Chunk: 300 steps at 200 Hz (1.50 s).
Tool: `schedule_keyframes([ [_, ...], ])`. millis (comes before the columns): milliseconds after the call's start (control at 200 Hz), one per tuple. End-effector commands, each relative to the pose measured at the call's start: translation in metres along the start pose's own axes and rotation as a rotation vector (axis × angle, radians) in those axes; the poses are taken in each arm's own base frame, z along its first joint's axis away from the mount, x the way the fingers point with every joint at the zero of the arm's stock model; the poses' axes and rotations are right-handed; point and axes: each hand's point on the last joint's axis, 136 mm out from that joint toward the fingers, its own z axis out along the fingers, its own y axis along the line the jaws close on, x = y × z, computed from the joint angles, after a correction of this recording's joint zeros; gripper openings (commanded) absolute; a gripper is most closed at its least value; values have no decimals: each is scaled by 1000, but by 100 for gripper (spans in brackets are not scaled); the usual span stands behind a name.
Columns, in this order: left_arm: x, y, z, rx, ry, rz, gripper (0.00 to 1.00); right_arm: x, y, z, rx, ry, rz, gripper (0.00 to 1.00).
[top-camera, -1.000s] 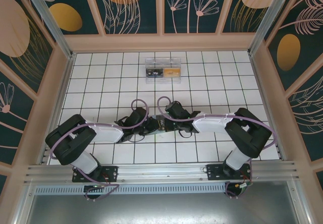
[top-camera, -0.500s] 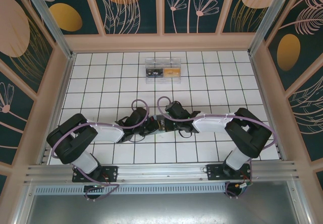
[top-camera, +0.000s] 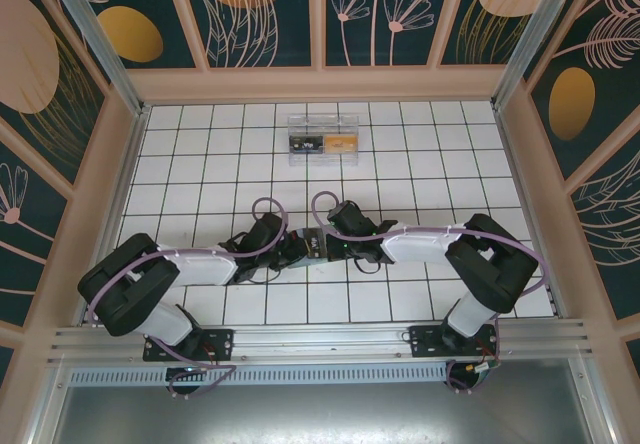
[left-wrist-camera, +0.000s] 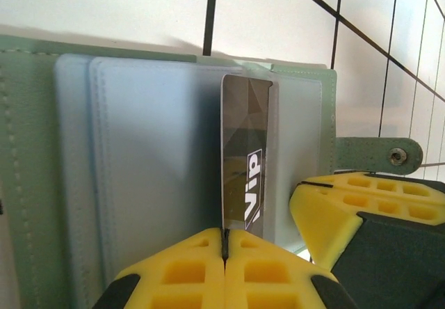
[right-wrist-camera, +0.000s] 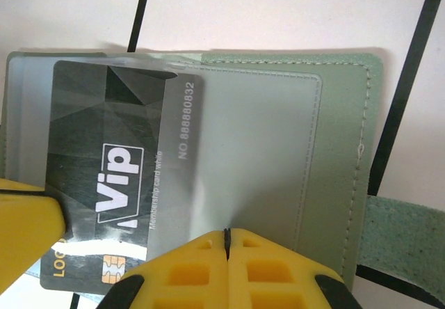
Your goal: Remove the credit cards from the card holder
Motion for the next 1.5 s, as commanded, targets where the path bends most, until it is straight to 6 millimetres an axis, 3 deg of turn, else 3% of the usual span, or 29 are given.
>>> schedule_keyframes([
  [0,2,24,-6,-75,-3,8,0,13,-13,3,50,37,12,3],
  [260,-1,29,-26,-91,-36,25,0,9,-14,1,59,19,12,4],
  [450,-6,19,-43,-69,-68,45,0,3,-10,-3,46,-1,7,4],
  [656,-19,9,-66,-89,-135,123,0,-18,2,-18,3,-87,-4,8],
  [891,-47,-12,-91,-163,-225,286,0,-55,11,-60,-22,-268,-18,27],
  [1061,-81,-31,-106,-268,-328,441,0,-70,-5,-104,17,-445,-1,39],
  [1256,-124,-68,-127,-297,-528,627,0,-69,-41,-154,59,-667,81,65],
  [1341,-136,-84,-127,-342,-542,760,0,-65,-54,-167,64,-738,108,98],
  [1496,-155,-98,-111,-467,-524,985,0,-58,-72,-175,85,-801,147,99],
])
